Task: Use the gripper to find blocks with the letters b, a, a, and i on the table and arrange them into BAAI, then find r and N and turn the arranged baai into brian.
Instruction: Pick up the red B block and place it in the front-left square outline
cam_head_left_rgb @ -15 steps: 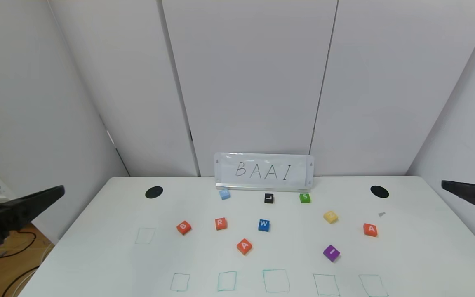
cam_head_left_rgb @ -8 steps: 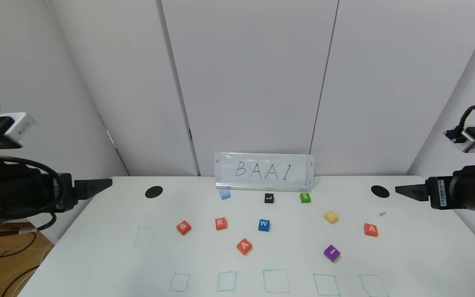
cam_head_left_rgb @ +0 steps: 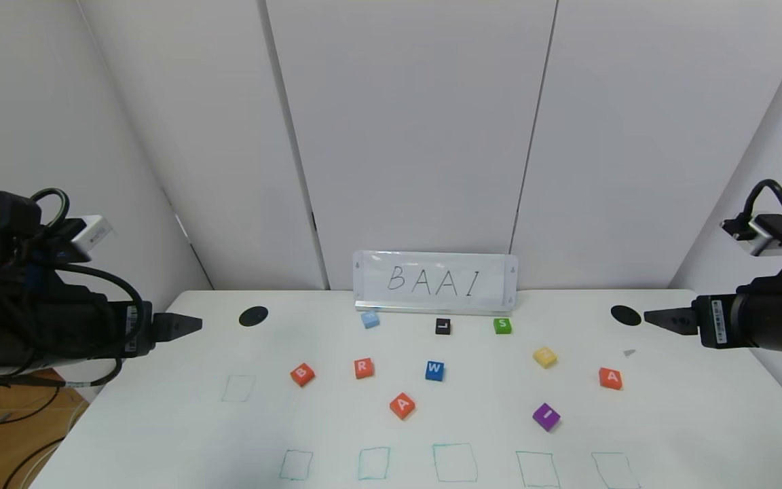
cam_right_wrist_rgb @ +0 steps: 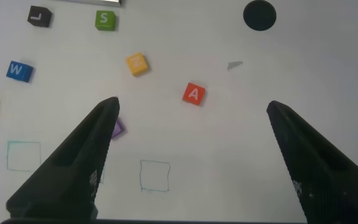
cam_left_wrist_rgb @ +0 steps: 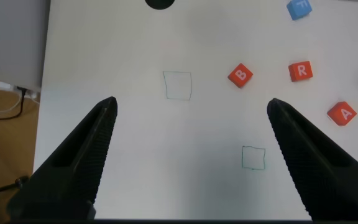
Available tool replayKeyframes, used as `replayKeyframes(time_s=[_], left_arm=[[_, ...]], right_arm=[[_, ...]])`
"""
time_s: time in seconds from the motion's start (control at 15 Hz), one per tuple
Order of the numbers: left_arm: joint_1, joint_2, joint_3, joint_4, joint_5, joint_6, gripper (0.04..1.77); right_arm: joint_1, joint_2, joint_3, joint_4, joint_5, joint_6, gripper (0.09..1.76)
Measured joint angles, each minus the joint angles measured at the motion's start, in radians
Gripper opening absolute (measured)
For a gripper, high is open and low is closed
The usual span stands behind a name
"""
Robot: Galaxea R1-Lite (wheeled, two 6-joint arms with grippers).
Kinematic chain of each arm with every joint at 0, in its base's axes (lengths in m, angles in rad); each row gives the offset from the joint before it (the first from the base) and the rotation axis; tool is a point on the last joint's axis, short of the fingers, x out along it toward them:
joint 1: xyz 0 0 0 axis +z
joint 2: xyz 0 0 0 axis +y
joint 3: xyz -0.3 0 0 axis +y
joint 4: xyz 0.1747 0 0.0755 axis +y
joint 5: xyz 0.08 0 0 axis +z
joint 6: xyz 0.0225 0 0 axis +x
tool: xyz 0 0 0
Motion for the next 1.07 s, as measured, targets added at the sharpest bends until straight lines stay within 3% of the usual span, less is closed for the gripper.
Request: replayKeyframes(time_s=[0.47,0.8,1.07], left_arm=[[-0.059,0.114,-0.226,0.287,0.026,-0.257,1.72],[-0.082,0.275,-0.488,0.550,0.032,-0.447,1.72],[-0.136,0.405,-0.660,0.661,0.033,-0.577,1.72]], right_arm=[[0.019,-0.044,0.010,0.005,0.002,-0.004,1.71],[0.029,-0.054,0.013,0.005,0.000,-0.004,1.71],[0.037,-0.060,0.016,0.005,-0.003,-0.004,1.71]])
